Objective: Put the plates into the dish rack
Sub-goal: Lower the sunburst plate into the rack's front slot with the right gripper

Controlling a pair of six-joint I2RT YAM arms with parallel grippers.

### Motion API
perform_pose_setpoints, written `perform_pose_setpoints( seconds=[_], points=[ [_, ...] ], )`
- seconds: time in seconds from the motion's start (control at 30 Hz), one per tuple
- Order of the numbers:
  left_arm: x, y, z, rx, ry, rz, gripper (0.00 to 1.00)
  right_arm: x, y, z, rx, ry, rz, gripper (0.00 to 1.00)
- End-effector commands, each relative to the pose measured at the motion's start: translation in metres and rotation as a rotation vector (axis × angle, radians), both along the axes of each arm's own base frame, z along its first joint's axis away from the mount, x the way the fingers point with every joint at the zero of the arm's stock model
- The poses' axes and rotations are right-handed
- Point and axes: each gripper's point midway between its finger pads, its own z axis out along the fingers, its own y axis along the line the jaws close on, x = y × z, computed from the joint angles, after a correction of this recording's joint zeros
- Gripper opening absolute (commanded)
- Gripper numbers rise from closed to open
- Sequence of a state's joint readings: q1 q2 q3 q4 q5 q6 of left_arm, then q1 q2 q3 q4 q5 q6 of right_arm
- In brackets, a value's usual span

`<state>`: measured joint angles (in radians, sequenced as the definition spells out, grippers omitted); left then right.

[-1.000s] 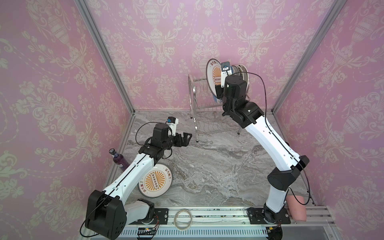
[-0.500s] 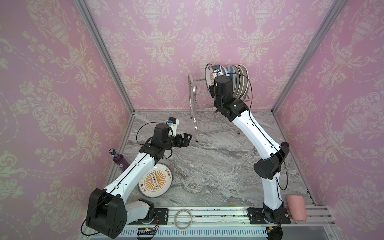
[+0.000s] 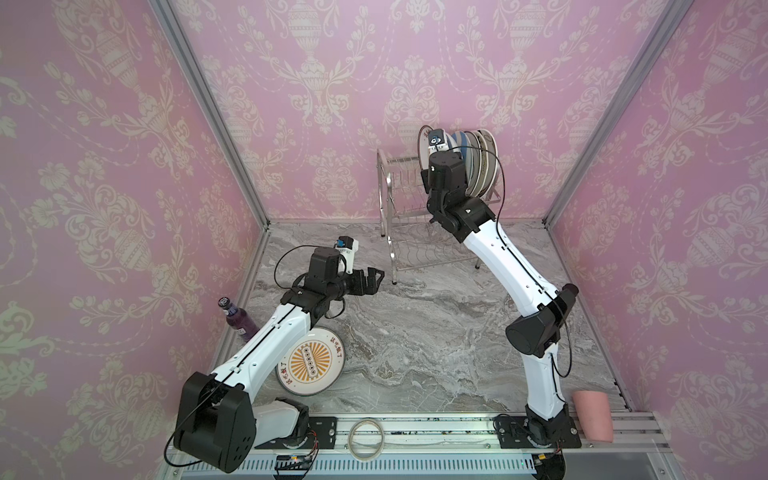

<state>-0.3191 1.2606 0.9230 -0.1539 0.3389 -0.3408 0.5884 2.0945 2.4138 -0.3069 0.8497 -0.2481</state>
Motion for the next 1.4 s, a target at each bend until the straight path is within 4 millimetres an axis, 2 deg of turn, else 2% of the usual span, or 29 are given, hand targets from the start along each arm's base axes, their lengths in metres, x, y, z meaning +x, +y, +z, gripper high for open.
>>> perform_pose_setpoints(
  seconds=[0.0, 0.47, 0.93, 1.23, 1.37],
  points=[
    [-0.002, 0.000, 0.001, 0.006, 0.000, -0.023, 0.99, -0.003, -0.010, 0.030, 0.055, -0.098, -0.035, 0.00],
    [-0.004, 0.008, -0.001, 0.009, 0.001, -0.004, 0.99, 0.009, 0.000, 0.007, 0.063, -0.059, -0.019, 0.00],
    [-0.007, 0.016, -0.003, 0.013, -0.002, 0.012, 0.99, 0.017, -0.001, -0.014, 0.030, -0.019, -0.069, 0.00],
    [-0.009, 0.019, -0.002, 0.011, -0.006, 0.016, 0.99, 0.015, 0.006, -0.020, 0.043, 0.001, -0.054, 0.03],
    [-0.010, 0.021, -0.003, 0.010, -0.006, 0.018, 0.99, 0.014, 0.008, -0.024, 0.036, 0.011, -0.055, 0.10]
  ],
)
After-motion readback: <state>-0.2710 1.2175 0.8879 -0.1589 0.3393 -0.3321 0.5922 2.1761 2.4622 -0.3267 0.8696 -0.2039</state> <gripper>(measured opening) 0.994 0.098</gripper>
